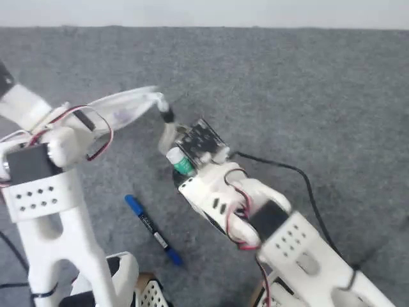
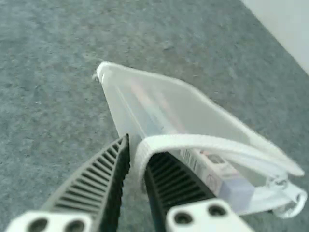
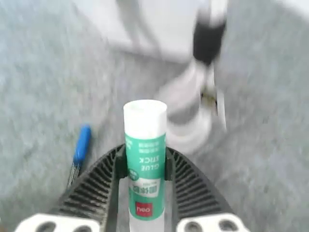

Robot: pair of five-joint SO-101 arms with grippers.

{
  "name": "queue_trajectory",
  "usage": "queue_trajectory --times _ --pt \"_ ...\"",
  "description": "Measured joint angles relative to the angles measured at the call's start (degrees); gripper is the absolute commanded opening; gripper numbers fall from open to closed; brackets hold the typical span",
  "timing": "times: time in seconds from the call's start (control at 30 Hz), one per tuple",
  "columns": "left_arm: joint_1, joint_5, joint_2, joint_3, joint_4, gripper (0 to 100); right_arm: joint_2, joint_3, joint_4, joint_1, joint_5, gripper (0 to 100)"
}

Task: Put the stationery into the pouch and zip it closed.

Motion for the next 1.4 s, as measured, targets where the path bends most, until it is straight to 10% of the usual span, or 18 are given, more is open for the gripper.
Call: queue_trajectory --times 0.63,1.4 --pt "11.8 -6.5 16.4 -20.4 12.4 1 -41.6 27.3 -38.3 0.1 0.0 0.6" --pt "11.8 -6.5 16.4 -20.3 12.4 1 -3.8 15.1 -73.8 0.0 0.0 0.6"
